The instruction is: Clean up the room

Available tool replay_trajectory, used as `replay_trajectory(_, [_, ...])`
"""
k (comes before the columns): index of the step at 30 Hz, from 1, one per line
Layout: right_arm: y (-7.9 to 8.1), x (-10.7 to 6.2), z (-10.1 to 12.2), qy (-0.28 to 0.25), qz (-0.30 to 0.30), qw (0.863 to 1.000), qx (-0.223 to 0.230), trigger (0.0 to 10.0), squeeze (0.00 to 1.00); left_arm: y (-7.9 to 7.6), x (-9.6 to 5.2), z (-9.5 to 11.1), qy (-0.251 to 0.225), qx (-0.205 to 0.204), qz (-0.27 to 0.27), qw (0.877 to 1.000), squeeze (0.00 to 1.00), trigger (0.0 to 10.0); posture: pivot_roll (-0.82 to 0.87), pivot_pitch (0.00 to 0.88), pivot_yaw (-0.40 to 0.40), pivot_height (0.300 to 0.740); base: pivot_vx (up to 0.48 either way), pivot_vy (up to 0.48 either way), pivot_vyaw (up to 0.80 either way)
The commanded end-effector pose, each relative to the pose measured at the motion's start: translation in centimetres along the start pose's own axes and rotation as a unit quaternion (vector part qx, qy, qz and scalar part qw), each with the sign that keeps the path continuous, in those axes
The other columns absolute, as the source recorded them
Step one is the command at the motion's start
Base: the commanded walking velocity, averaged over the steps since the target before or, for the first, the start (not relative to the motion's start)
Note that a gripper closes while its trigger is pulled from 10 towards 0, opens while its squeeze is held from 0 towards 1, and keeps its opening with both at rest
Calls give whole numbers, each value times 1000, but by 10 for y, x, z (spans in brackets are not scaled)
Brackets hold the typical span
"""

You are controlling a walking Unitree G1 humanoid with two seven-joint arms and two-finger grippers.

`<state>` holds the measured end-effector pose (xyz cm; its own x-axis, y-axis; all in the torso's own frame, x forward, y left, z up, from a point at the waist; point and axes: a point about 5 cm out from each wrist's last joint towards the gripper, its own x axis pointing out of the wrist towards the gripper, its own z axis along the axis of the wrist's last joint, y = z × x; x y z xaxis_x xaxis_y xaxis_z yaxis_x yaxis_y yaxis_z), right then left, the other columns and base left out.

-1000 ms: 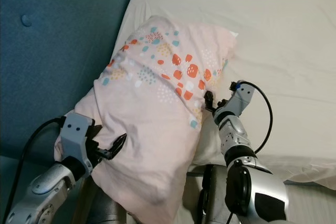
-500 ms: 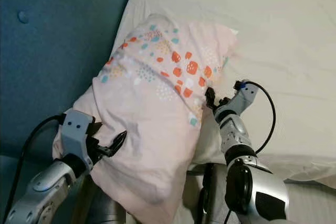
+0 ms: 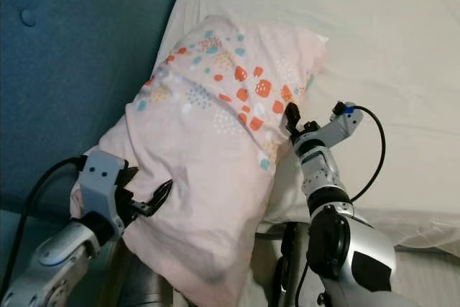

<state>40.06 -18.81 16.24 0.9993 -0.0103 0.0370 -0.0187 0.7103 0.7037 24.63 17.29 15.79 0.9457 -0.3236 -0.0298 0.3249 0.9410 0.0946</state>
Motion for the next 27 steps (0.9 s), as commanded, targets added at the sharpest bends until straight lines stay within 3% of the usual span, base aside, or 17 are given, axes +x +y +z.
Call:
replay_trajectory(1, [0, -2, -13, 29, -5, 1000, 6, 10000, 0, 1, -6, -6, 21, 3, -1, 1000, 0, 10000, 337, 401, 39, 556, 0, 0, 0])
replay_trajectory(10, [21, 3, -22, 42, 30, 999, 14, 10000, 0, 5, -8, -2, 18, 15, 11, 1000, 0, 10000, 364, 400, 51, 556, 0, 0, 0])
replay_trajectory(18, [23, 5, -16, 41, 23, 999, -8, 10000, 0, 7, -9, 1, 18, 17, 16, 1000, 0, 10000, 371, 401, 55, 556, 0, 0, 0])
replay_trajectory(19, [21, 5, -14, 41, 17, 999, -14, 3059, 0, 7, -9, 0, 18, 17, 16, 1000, 0, 10000, 370, 400, 54, 556, 0, 0, 0])
replay_trajectory(20, [20, 5, -13, 41, 14, 999, -17, 0, 0, 7, -10, 0, 19, 17, 16, 1000, 0, 10000, 368, 402, 53, 556, 0, 0, 0])
replay_trajectory(27, [17, 6, -9, 39, 8, 999, -30, 0, 0, 5, -12, -1, 23, 15, 17, 999, 0, 10000, 366, 403, 53, 556, 0, 0, 0])
